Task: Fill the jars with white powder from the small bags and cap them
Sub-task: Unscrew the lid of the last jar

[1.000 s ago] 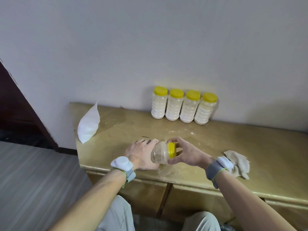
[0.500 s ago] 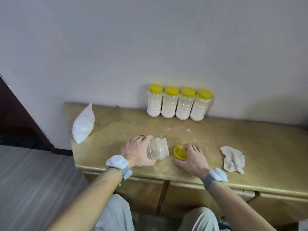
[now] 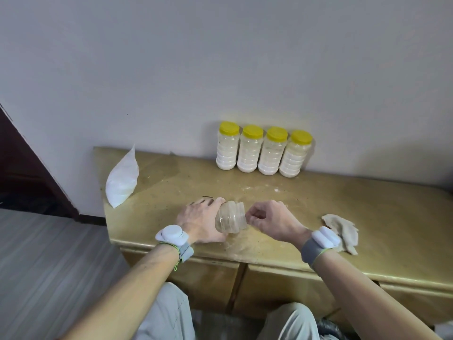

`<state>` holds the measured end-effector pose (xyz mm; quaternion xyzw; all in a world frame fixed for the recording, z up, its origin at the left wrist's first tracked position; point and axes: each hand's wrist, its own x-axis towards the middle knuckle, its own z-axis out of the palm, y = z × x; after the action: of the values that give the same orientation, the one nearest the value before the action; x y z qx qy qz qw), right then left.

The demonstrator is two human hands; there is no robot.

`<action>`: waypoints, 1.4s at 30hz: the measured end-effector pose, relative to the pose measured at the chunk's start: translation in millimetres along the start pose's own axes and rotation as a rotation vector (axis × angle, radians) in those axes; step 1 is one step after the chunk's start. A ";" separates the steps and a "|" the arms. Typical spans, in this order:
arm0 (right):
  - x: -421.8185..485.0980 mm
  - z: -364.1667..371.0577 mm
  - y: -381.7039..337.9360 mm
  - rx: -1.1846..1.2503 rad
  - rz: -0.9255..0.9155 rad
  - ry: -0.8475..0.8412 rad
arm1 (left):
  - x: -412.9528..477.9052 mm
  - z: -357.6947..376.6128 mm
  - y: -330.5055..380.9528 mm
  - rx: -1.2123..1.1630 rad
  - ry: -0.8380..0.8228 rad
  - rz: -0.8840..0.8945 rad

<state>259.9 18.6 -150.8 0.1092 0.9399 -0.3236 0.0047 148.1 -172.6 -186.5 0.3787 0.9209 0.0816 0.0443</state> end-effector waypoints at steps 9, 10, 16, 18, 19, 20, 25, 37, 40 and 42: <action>0.5 5.1 -0.1 -0.134 -0.072 0.007 | 1.4 2.4 -3.0 0.002 0.011 -0.013; 1.3 5.6 0.3 -0.152 -0.083 0.011 | 1.5 3.1 -3.2 -0.003 0.011 -0.021; 3.2 9.9 6.4 -0.127 -0.082 0.013 | 2.6 5.7 -3.2 -0.044 0.007 -0.068; 2.5 10.3 6.0 -0.125 -0.091 0.017 | 2.1 5.5 -3.6 -0.047 0.010 -0.069; 2.5 10.1 6.0 -0.128 -0.094 0.017 | 2.2 6.0 -3.4 -0.044 0.008 -0.068; 2.8 9.7 5.7 -0.131 -0.095 0.014 | 2.1 6.1 -3.0 -0.041 0.005 -0.064; 3.1 7.1 1.0 -0.219 -0.062 -0.060 | 2.5 5.9 -1.4 0.011 -0.011 -0.021; -7.2 -9.1 87.8 0.521 0.421 0.338 | 16.1 -4.8 11.3 -0.395 0.145 -0.188; -13.8 15.0 111.6 0.700 0.579 0.463 | 21.7 -3.0 31.7 -0.601 0.231 -0.283; -17.8 29.9 123.3 0.643 0.618 0.533 | 25.1 3.8 45.3 -0.792 0.253 -0.325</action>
<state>301.2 91.3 -247.8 0.4561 0.6855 -0.5403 -0.1735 162.1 -122.8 -182.4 0.1701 0.8642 0.4658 0.0850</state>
